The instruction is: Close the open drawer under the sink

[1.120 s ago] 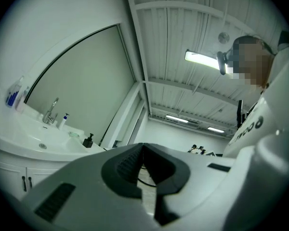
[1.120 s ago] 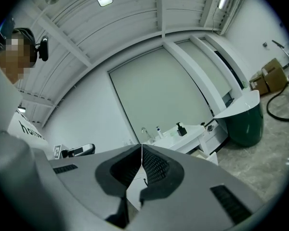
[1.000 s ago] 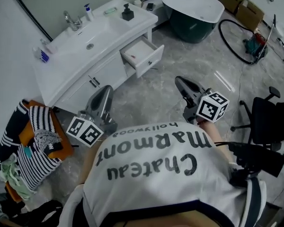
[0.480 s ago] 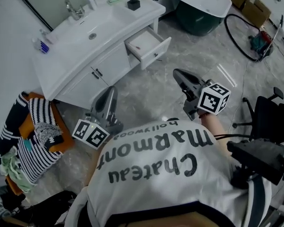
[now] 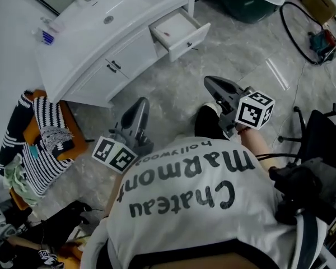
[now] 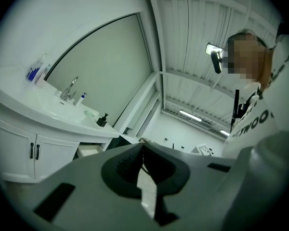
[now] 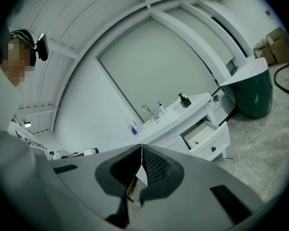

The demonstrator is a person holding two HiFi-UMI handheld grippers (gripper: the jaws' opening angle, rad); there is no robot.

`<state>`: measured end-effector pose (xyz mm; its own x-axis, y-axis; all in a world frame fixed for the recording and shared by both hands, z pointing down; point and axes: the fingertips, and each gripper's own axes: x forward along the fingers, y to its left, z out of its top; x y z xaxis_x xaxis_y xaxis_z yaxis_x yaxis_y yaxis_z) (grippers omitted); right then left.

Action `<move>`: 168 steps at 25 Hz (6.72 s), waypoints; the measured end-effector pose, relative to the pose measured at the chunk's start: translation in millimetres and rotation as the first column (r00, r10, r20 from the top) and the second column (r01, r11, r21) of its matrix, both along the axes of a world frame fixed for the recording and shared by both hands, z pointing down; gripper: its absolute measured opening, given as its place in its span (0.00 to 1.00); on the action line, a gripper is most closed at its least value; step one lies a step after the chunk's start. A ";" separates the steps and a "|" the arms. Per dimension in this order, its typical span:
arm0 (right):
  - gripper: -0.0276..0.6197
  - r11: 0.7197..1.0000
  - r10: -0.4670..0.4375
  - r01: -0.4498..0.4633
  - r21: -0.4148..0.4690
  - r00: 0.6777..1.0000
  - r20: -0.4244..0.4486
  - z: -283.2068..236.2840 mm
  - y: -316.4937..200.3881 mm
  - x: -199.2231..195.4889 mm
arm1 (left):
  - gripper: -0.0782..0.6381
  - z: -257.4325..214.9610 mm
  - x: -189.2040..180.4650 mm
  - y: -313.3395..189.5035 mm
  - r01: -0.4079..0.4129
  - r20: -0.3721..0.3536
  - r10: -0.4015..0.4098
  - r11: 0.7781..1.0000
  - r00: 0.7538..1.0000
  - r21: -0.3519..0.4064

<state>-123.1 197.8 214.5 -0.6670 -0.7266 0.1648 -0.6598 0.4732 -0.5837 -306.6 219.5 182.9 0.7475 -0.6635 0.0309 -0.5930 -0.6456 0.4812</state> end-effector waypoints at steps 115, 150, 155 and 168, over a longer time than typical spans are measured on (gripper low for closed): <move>0.06 0.864 0.049 0.015 -0.503 0.992 0.114 312.3 -261.2 237.2 | 0.26 446.3 238.1 -348.5 0.319 0.550 -0.096 0.890 0.830 -0.326; 0.06 0.859 0.051 0.019 -0.511 0.991 0.124 320.3 -288.8 207.9 | 0.26 443.5 217.1 -392.0 0.301 0.541 -0.095 0.903 0.835 -0.306; 0.06 0.862 0.058 0.018 -0.507 0.989 0.133 319.7 -294.8 205.3 | 0.26 441.6 214.9 -399.6 0.304 0.527 -0.101 0.899 0.844 -0.314; 0.06 0.872 0.074 0.001 -0.489 0.988 0.135 315.8 -308.7 203.9 | 0.26 437.6 212.3 -410.4 0.295 0.517 -0.094 0.900 0.851 -0.320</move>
<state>80.8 -111.0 530.4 -0.6852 -0.6039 0.4073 -0.5614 0.0816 -0.8235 -94.3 -190.9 620.6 0.4269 -0.6547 0.6238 -0.9042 -0.3208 0.2821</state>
